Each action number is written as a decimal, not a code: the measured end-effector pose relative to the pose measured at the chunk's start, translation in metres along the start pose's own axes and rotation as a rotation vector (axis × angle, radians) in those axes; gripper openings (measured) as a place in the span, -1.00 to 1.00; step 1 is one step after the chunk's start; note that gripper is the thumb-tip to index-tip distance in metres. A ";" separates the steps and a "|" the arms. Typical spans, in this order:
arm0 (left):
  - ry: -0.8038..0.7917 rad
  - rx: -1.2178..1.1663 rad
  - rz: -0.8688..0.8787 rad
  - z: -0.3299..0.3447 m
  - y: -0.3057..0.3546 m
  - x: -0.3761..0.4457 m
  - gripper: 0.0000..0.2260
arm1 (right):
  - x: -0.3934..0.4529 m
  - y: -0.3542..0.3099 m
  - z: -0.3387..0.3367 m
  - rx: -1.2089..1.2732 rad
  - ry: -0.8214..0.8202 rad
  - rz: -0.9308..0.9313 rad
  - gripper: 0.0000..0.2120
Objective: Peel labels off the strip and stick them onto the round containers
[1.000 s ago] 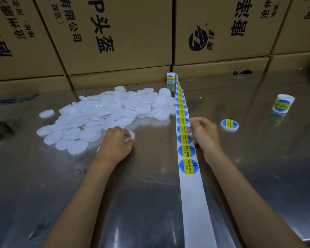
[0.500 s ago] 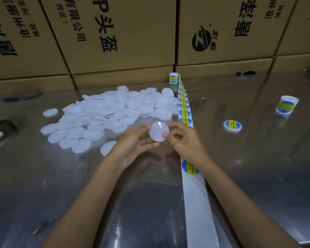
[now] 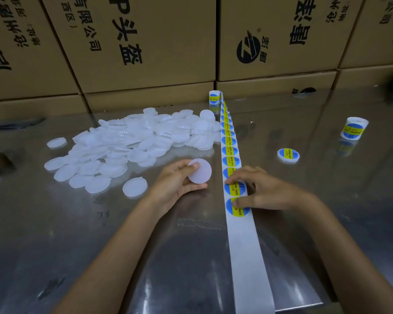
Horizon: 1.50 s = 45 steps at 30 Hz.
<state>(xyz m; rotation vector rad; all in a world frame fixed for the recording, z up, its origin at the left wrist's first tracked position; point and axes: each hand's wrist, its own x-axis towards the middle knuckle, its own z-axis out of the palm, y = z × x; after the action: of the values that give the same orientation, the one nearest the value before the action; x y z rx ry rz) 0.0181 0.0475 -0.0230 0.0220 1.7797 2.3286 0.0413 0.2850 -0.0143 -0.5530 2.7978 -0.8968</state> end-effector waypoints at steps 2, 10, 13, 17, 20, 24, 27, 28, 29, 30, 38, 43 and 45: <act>-0.012 -0.009 0.007 0.002 -0.001 -0.001 -0.81 | -0.001 0.002 -0.002 -0.039 -0.102 0.009 -0.48; -0.038 0.170 0.199 0.011 -0.008 -0.004 -0.80 | 0.025 -0.016 0.014 0.003 -0.001 -0.033 -0.59; -0.003 0.358 0.231 0.008 -0.009 -0.001 -0.80 | 0.027 -0.017 0.019 -0.005 0.040 -0.042 -0.65; -0.011 0.439 0.244 0.006 -0.014 0.003 -0.86 | 0.024 -0.014 0.024 0.047 0.117 -0.056 -0.67; -0.011 0.456 0.245 0.005 -0.016 0.006 -0.86 | 0.022 -0.013 0.030 0.130 0.178 -0.052 -0.72; 0.009 0.443 0.209 0.006 -0.016 0.006 -0.86 | 0.022 -0.013 0.035 0.105 0.211 -0.042 -0.70; 0.015 0.439 0.197 0.005 -0.015 0.006 -0.86 | 0.024 -0.014 0.038 0.162 0.246 -0.011 -0.74; 0.014 0.438 0.195 0.005 -0.015 0.006 -0.86 | 0.025 -0.014 0.040 0.172 0.266 0.002 -0.76; 0.016 0.438 0.193 0.005 -0.015 0.007 -0.86 | 0.026 -0.015 0.041 0.170 0.288 0.014 -0.79; 0.020 0.440 0.191 0.005 -0.015 0.008 -0.84 | 0.027 -0.015 0.042 0.168 0.309 0.024 -0.80; 0.072 0.458 0.176 0.008 -0.010 0.005 -0.88 | 0.023 -0.027 0.042 0.432 0.402 -0.035 -0.84; 0.049 0.360 0.117 0.008 -0.006 0.002 -0.85 | 0.013 -0.030 0.023 0.998 0.361 0.027 -0.91; 0.012 0.270 0.078 0.005 -0.002 0.000 -0.80 | 0.011 -0.030 0.016 1.166 0.341 0.010 -0.89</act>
<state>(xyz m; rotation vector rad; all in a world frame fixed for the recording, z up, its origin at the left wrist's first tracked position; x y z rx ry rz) 0.0193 0.0530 -0.0230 0.1206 2.1214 2.1231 0.0445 0.2496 -0.0105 -0.1787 1.9150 -2.4454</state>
